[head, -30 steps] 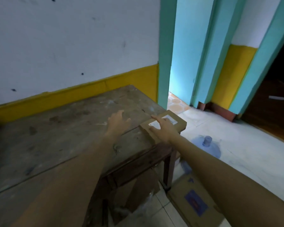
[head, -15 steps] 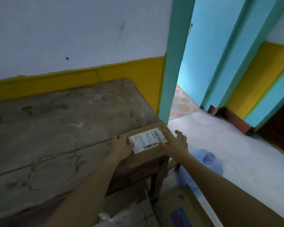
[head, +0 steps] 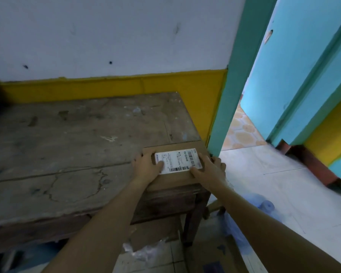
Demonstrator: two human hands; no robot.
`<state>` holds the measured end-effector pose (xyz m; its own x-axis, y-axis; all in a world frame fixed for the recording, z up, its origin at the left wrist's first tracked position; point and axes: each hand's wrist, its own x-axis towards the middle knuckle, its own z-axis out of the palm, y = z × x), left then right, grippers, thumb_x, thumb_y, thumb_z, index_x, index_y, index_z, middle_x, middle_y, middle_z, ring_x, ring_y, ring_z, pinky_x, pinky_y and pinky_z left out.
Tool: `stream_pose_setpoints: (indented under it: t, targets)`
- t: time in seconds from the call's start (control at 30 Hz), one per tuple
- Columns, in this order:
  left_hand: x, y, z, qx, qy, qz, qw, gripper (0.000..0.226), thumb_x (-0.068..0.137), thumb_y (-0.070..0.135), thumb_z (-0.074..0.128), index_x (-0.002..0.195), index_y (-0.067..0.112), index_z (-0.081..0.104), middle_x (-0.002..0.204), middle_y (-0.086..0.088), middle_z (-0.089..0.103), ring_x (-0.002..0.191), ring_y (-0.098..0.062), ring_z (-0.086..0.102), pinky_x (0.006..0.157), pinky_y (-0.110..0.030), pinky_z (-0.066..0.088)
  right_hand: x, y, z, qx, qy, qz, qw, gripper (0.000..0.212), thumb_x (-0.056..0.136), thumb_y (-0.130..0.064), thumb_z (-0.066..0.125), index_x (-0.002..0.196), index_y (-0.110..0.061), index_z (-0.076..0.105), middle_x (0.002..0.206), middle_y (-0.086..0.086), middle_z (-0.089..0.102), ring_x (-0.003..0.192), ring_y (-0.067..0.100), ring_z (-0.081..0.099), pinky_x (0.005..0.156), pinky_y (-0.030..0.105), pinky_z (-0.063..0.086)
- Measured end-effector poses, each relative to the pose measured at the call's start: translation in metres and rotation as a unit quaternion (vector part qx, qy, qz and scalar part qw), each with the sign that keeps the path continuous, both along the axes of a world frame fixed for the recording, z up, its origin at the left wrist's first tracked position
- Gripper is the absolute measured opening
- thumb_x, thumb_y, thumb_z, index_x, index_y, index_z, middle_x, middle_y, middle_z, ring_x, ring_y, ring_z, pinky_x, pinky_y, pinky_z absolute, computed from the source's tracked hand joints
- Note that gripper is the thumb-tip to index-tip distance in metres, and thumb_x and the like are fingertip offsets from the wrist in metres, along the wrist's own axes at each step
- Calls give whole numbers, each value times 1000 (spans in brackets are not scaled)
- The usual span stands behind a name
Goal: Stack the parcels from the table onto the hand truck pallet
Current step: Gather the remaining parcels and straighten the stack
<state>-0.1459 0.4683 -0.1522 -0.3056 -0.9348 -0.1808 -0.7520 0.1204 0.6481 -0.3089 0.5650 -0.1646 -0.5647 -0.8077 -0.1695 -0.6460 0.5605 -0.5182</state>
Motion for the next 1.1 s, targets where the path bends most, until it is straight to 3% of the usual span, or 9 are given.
stream_pose_setpoints:
  t: [0.23, 0.33, 0.5, 0.6, 0.73, 0.87, 1.1]
  targets:
    - [68, -15, 56, -59, 38, 59, 996, 50, 89, 29, 57, 136, 14, 46, 142, -15, 42, 134, -32, 34, 112, -41, 28, 59, -36, 62, -58, 12, 59, 996, 62, 85, -46, 52, 141, -32, 30, 152, 7, 23, 137, 36, 18, 111, 50, 24]
    - [117, -22, 87, -91, 56, 89, 990, 45, 88, 27, 57, 131, 15, 52, 137, -14, 48, 131, -31, 39, 108, -38, 33, 105, -53, 97, -81, 11, 83, 993, 61, 86, -46, 53, 140, -27, 34, 145, 16, 29, 133, 36, 25, 109, 47, 26]
    - [231, -23, 147, -148, 76, 154, 974, 44, 88, 28, 57, 129, 13, 53, 135, -14, 46, 129, -27, 39, 108, -34, 34, 213, -77, 154, -129, 25, 138, 982, 60, 85, -51, 52, 140, -33, 34, 140, 17, 32, 130, 36, 23, 105, 42, 23]
    - [311, -21, 174, -183, 74, 166, 966, 44, 87, 30, 58, 128, 16, 54, 135, -12, 49, 126, -27, 45, 107, -40, 37, 288, -85, 177, -154, 9, 162, 975, 58, 84, -50, 53, 138, -36, 37, 137, 17, 35, 129, 35, 24, 106, 40, 23]
    - [413, -21, 191, -205, 47, 179, 961, 46, 85, 36, 59, 128, 23, 53, 136, -8, 50, 125, -30, 45, 107, -44, 36, 384, -92, 189, -182, -8, 194, 964, 56, 83, -49, 54, 135, -40, 39, 134, 14, 38, 125, 32, 26, 100, 36, 25]
    - [492, -21, 197, -199, 50, 198, 959, 49, 85, 36, 60, 129, 19, 51, 133, -10, 52, 122, -27, 48, 104, -44, 40, 463, -99, 195, -186, -12, 216, 958, 56, 84, -50, 53, 136, -37, 38, 137, 12, 37, 125, 31, 25, 94, 34, 27]
    - [590, -67, 209, -226, 31, 218, 949, 45, 86, 35, 60, 127, 18, 54, 130, -5, 56, 117, -22, 52, 88, -30, 42, 561, -149, 215, -176, 2, 227, 958, 57, 84, -55, 51, 136, -34, 40, 133, 15, 38, 122, 33, 30, 99, 37, 28]
